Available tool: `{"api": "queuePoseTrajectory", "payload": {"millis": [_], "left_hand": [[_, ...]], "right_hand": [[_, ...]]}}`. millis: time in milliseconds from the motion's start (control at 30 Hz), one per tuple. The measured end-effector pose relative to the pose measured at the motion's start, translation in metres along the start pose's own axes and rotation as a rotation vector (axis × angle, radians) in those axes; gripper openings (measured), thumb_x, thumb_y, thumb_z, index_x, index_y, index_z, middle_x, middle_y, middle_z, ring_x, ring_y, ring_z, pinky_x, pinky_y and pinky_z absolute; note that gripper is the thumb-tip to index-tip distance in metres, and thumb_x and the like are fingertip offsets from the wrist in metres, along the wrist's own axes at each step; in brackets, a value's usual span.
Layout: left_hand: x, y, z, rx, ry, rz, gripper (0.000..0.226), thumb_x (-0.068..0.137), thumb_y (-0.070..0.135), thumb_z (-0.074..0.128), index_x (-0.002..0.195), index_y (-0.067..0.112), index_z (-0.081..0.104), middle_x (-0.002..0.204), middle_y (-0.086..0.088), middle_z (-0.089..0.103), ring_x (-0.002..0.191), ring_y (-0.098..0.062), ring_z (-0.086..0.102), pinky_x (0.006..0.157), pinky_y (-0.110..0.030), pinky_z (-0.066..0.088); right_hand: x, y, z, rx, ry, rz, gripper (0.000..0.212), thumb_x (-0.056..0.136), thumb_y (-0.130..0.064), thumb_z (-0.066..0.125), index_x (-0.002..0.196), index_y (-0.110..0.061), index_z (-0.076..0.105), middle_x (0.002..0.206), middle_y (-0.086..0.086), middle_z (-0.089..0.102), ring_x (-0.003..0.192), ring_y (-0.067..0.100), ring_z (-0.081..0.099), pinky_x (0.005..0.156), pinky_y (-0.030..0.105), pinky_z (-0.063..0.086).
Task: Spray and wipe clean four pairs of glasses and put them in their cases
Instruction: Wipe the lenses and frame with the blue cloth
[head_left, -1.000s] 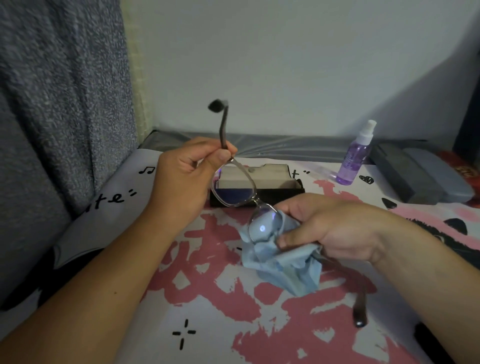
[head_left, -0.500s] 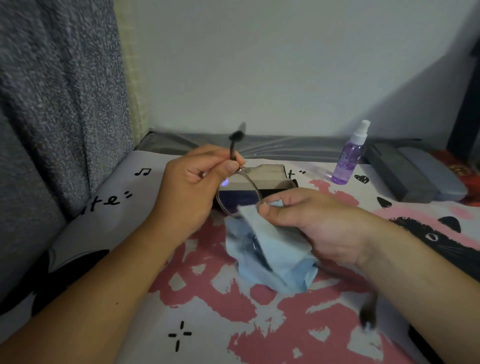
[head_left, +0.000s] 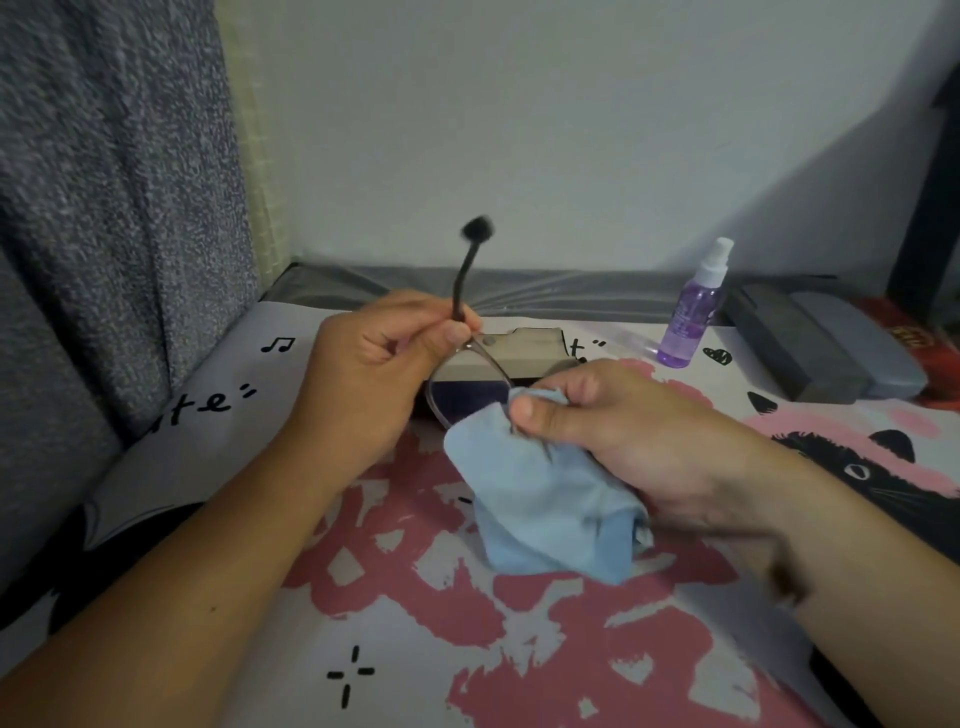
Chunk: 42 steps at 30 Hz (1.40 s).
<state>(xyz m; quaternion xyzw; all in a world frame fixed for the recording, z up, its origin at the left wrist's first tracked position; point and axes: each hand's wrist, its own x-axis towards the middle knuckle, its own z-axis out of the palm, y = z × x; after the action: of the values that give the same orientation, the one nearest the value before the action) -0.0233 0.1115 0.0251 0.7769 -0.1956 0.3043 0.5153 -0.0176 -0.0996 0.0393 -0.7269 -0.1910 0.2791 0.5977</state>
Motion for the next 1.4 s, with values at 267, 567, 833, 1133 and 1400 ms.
{"api": "queuePoseTrajectory", "payload": {"millis": [267,567,833,1133,1400], "left_hand": [[0.005,-0.004,-0.009,0.059,0.131,-0.044,0.024,0.094,0.004,0.065,0.096,0.027,0.073,0.096,0.009,0.072,0.094,-0.003,0.068,0.088,-0.019,0.052],[0.000,0.002,0.006,-0.013,0.078,-0.109,0.030,0.093,0.004,0.065,0.090,0.033,0.071,0.087,0.025,0.072,0.088,0.007,0.066,0.085,-0.011,0.047],[0.004,-0.002,-0.004,-0.090,0.151,-0.154,0.019,0.096,0.005,0.063,0.095,0.020,0.074,0.086,0.015,0.075,0.087,0.000,0.069,0.083,-0.015,0.050],[0.008,-0.006,-0.014,-0.019,0.178,-0.110,0.018,0.094,0.002,0.064,0.101,0.017,0.074,0.092,0.011,0.073,0.088,0.004,0.068,0.085,-0.012,0.049],[0.001,-0.003,0.002,-0.066,0.095,-0.133,0.029,0.094,0.002,0.063,0.090,0.029,0.072,0.084,0.024,0.072,0.086,0.007,0.066,0.083,-0.009,0.046]], "right_hand": [[0.004,0.004,-0.007,0.100,-0.395,0.220,0.033,0.083,0.009,0.063,0.114,0.001,0.060,0.106,0.019,0.070,0.099,0.031,0.068,0.085,0.038,0.052],[0.002,0.003,0.017,0.020,-0.056,0.116,0.032,0.077,0.010,0.076,0.107,0.001,0.069,0.103,0.016,0.076,0.095,0.029,0.074,0.088,0.040,0.059],[-0.003,-0.006,0.008,0.069,-0.035,-0.052,0.010,0.093,-0.007,0.062,0.089,-0.001,0.070,0.076,0.007,0.070,0.065,0.013,0.067,0.059,0.022,0.054],[-0.005,-0.007,-0.008,0.121,-0.276,0.199,0.021,0.094,0.006,0.056,0.101,-0.004,0.074,0.099,0.015,0.073,0.089,0.023,0.070,0.079,0.032,0.059],[-0.001,-0.003,0.008,-0.092,-0.062,0.078,0.009,0.089,-0.004,0.072,0.084,-0.012,0.071,0.080,0.005,0.073,0.073,0.015,0.069,0.065,0.025,0.054]]}}
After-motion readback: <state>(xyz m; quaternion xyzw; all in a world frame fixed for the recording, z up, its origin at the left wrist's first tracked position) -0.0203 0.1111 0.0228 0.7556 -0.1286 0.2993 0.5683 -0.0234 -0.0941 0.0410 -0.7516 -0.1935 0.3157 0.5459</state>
